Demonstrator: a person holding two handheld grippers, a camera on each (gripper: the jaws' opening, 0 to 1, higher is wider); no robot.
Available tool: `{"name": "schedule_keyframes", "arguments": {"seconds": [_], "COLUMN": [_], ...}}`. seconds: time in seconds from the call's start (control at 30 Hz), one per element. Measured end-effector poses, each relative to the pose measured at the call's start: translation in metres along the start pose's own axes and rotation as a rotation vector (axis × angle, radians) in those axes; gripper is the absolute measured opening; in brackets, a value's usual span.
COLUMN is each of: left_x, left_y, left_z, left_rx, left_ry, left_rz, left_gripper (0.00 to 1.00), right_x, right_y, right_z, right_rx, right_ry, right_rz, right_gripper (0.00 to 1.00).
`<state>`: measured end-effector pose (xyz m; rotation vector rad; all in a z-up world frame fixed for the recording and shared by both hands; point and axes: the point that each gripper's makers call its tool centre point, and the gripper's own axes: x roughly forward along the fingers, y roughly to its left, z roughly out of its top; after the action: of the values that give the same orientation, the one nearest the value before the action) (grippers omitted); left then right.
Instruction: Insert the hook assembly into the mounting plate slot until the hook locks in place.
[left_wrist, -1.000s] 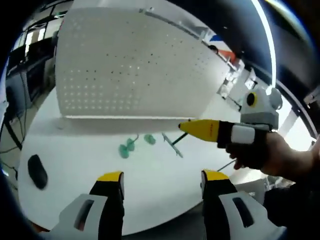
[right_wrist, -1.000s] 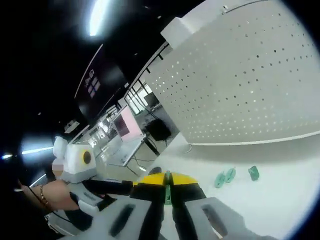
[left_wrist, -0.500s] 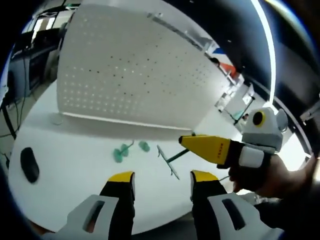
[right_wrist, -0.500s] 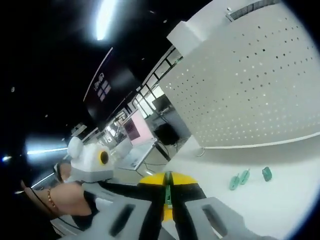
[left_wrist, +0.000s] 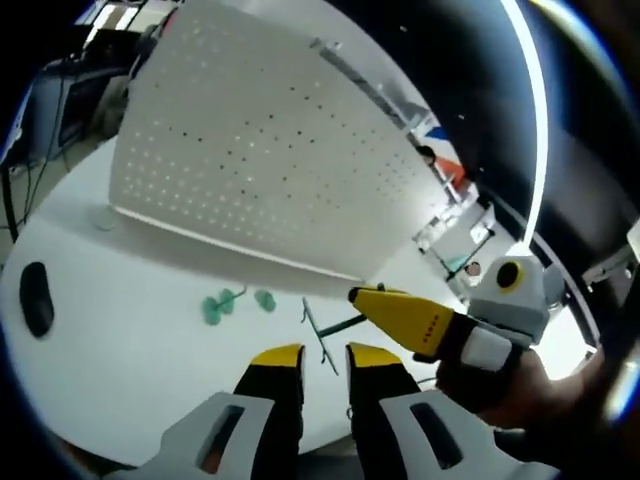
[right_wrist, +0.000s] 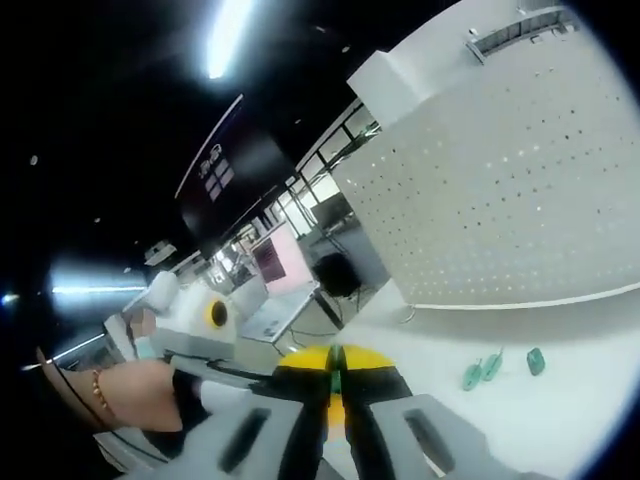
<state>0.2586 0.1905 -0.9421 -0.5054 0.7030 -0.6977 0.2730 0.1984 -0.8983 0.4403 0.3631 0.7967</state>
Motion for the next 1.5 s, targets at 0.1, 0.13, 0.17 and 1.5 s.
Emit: {"name": "schedule_keyframes", "arguments": {"seconds": [0.1, 0.13, 0.17, 1.5], "left_x": [-0.001, -0.001, -0.001, -0.014], "left_y": [-0.001, -0.001, -0.002, 0.007], "left_z": [0.001, 0.002, 0.003, 0.023], "left_rx": [-0.018, -0.029, -0.039, 0.279], "left_ry": [-0.007, -0.014, -0.019, -0.033], "left_rz": [-0.008, -0.011, -0.016, 0.147], "left_gripper": [0.09, 0.08, 0.07, 0.01], "right_x": [0.000, 0.000, 0.000, -0.029], "right_y": [0.004, 0.005, 0.006, 0.008], "right_z": [0.003, 0.003, 0.003, 0.020], "right_rx": [-0.006, -0.012, -0.021, -0.024], "right_ry": [-0.010, -0.013, -0.014, 0.027], "right_rz": [0.008, 0.010, 0.012, 0.051], "right_gripper": [0.00, 0.00, 0.00, 0.14]}}
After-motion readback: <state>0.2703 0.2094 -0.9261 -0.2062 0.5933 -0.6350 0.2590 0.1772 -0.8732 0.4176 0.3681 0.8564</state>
